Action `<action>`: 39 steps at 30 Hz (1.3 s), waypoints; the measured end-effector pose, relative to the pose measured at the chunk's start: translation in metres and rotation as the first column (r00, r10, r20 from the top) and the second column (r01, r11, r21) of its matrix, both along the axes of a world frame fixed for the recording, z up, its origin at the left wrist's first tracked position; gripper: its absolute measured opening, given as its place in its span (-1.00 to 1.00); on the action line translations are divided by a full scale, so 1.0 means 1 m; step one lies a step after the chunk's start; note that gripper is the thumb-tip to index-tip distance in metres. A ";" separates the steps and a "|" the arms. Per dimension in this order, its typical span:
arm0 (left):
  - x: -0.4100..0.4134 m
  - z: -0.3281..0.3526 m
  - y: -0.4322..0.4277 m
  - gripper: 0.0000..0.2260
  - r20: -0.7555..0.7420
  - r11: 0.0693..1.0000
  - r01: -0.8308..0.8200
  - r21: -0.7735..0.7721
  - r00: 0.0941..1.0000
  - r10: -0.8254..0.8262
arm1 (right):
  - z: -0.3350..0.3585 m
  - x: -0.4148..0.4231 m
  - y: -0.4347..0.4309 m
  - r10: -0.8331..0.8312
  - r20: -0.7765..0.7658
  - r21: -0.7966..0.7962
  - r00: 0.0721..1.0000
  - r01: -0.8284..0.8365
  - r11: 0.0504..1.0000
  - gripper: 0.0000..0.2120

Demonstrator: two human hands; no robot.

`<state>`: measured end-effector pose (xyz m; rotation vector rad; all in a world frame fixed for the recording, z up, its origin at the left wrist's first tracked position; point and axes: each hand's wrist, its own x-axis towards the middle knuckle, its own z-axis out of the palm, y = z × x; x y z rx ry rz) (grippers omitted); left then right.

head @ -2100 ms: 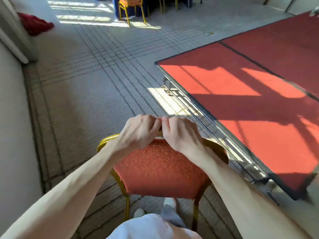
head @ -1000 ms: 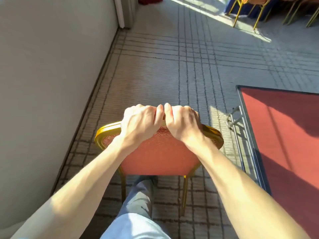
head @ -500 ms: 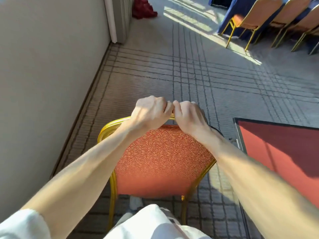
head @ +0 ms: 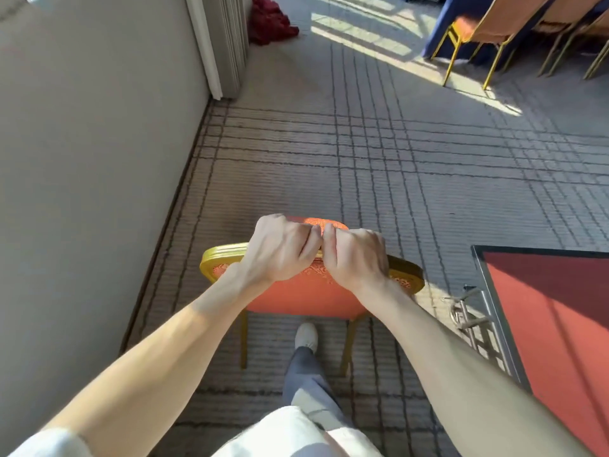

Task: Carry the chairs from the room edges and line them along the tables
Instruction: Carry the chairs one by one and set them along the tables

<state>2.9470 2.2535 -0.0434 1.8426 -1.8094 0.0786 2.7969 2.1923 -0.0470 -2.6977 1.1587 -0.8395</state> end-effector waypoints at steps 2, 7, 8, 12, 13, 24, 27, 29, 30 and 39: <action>0.012 -0.018 -0.018 -0.55 0.018 0.999 -0.002 0.034 1.000 0.001 | -0.017 0.012 -0.019 0.009 -0.030 0.045 1.000 -0.007 0.999 -0.47; 0.055 -0.031 -0.080 -0.53 0.036 0.987 -0.086 0.137 0.996 0.082 | -0.019 0.058 -0.085 0.023 -0.055 0.116 0.998 -0.016 0.993 -0.52; 0.062 -0.026 -0.095 -0.53 0.037 0.984 -0.103 0.146 0.994 0.098 | -0.016 0.067 -0.100 0.018 -0.066 0.135 0.998 -0.009 0.991 -0.52; 0.077 -0.002 -0.168 -0.51 0.008 0.956 -0.213 0.202 0.976 0.216 | 0.001 0.093 -0.179 0.009 -0.114 0.157 0.993 0.009 0.988 -0.55; 0.083 0.002 -0.188 -0.52 -0.013 0.950 -0.231 0.210 0.971 0.239 | 0.007 0.101 -0.201 0.008 -0.121 0.193 0.993 0.016 0.981 -0.53; 0.139 0.023 -0.329 -0.53 -0.083 0.929 -0.230 0.290 0.961 0.264 | 0.021 0.160 -0.344 0.046 -0.066 0.345 0.997 -0.020 0.938 -0.53; 0.154 0.024 -0.367 -0.51 -0.063 0.922 -0.278 0.269 0.950 0.304 | 0.023 0.179 -0.382 0.050 -0.063 0.362 0.997 -0.024 0.932 -0.52; 0.170 0.020 -0.401 -0.50 -0.039 0.917 -0.325 0.230 0.939 0.343 | 0.023 0.197 -0.415 0.032 -0.064 0.331 0.997 -0.009 0.943 -0.49; 0.173 0.020 -0.409 -0.50 -0.035 0.916 -0.333 0.223 0.937 0.349 | 0.024 0.201 -0.424 0.036 -0.063 0.323 0.997 -0.014 0.946 -0.48; 0.244 0.003 -0.575 -0.56 0.017 0.936 -0.197 0.292 0.979 0.201 | 0.005 0.267 -0.583 0.056 -0.198 0.320 0.979 0.011 0.947 -0.43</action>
